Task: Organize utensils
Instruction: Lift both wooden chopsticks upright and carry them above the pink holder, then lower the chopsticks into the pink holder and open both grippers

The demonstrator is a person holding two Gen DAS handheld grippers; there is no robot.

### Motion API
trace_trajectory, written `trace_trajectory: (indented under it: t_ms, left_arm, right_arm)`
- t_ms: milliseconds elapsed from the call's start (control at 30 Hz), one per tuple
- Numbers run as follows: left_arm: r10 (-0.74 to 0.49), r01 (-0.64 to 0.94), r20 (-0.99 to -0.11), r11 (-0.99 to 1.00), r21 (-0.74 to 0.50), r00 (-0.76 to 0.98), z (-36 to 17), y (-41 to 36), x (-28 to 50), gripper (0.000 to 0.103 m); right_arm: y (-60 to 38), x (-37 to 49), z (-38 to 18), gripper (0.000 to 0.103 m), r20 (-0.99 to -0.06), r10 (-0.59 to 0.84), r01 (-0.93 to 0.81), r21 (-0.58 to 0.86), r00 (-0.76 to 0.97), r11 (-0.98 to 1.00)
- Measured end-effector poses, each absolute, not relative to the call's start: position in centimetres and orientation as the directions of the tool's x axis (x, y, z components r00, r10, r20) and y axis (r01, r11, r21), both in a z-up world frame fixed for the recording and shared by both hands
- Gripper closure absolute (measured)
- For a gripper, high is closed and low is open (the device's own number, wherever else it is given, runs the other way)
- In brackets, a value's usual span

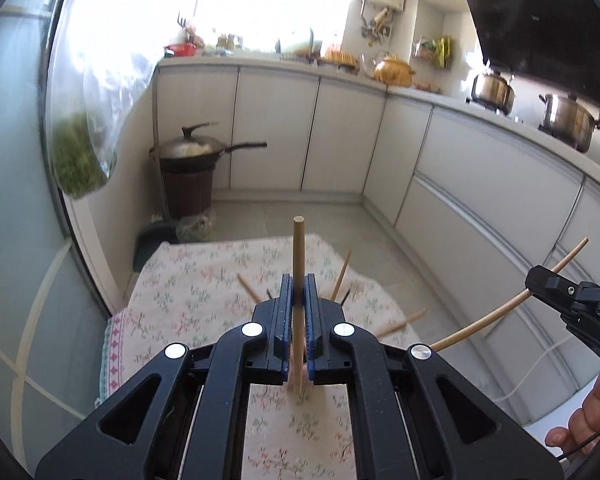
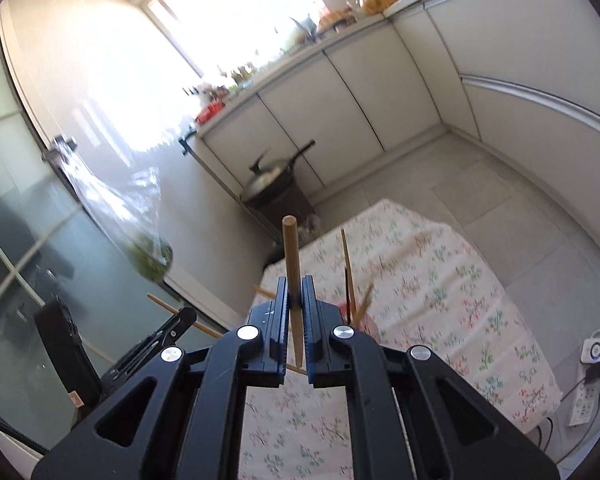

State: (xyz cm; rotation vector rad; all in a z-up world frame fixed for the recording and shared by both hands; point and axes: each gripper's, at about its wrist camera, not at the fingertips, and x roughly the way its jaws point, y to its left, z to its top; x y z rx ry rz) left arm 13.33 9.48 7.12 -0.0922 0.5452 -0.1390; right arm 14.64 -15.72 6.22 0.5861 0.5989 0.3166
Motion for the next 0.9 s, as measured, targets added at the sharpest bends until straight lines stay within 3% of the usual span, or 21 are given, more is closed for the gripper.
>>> trace_trajectory:
  t_ms: [233,533,600,733,900]
  left_arm:
    - [-0.163,0.091,-0.472,0.981,-0.171,0.866,8.2,9.1,16.4,0.098]
    - [-0.188,0.042,-0.553,0.963,-0.266,0.812,4.9,9.3,20.8,0.096]
    - [-0.223,0.029,-0.584,0.946,-0.323,0.780,3.4,9.9,21.6,0.082]
    - [-0.177,-0.011,-0.572,0.951,-0.310,0.801,3.4,10.9,21.0,0.078]
    - [-0.137,-0.031,-0.504,0.950,-0.309,0.853,5.5,12.0,18.8,0.065]
  right_arm:
    - [-17.1,17.1,7.7,0.096,-0.396,0.410,-0.096,0.613,0.821,0.784]
    - [-18.0,19.7,6.8,0.096,-0.415,0.407,-0.066,0.630,0.814,0.774]
    - [-17.9,20.0,6.8,0.096,-0.415,0.400,-0.064,0.625,0.817,0.778]
    - [-17.6,20.2,6.8,0.096,-0.421,0.389,-0.058,0.615,0.819,0.786]
    - [-17.0,20.6,6.5,0.096,-0.440,0.369,-0.040,0.597,0.818,0.801]
